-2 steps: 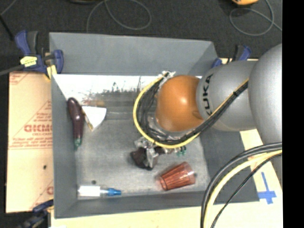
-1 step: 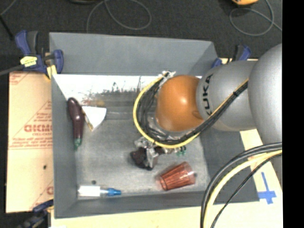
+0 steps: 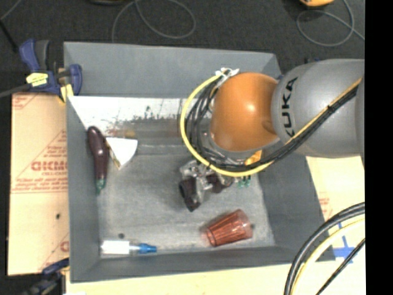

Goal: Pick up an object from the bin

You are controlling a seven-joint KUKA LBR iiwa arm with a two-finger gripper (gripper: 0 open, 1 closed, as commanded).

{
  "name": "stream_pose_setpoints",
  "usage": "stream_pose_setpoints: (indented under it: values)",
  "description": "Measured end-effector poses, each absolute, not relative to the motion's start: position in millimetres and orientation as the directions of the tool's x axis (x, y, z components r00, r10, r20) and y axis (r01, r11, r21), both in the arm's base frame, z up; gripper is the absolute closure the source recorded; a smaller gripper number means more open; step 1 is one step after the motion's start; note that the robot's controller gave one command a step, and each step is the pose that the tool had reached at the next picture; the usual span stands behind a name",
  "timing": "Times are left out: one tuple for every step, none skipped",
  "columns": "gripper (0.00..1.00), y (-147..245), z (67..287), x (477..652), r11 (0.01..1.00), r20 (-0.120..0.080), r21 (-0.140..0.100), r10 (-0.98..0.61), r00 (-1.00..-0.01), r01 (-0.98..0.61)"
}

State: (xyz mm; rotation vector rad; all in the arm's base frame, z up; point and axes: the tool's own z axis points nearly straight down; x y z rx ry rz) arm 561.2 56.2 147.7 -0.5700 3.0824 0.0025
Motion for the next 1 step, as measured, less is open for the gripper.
stream_pose_setpoints:
  values:
    - [1.0,56.5,147.7,561.2,0.934,-0.007,0.001,-0.357,-0.934,-0.357]
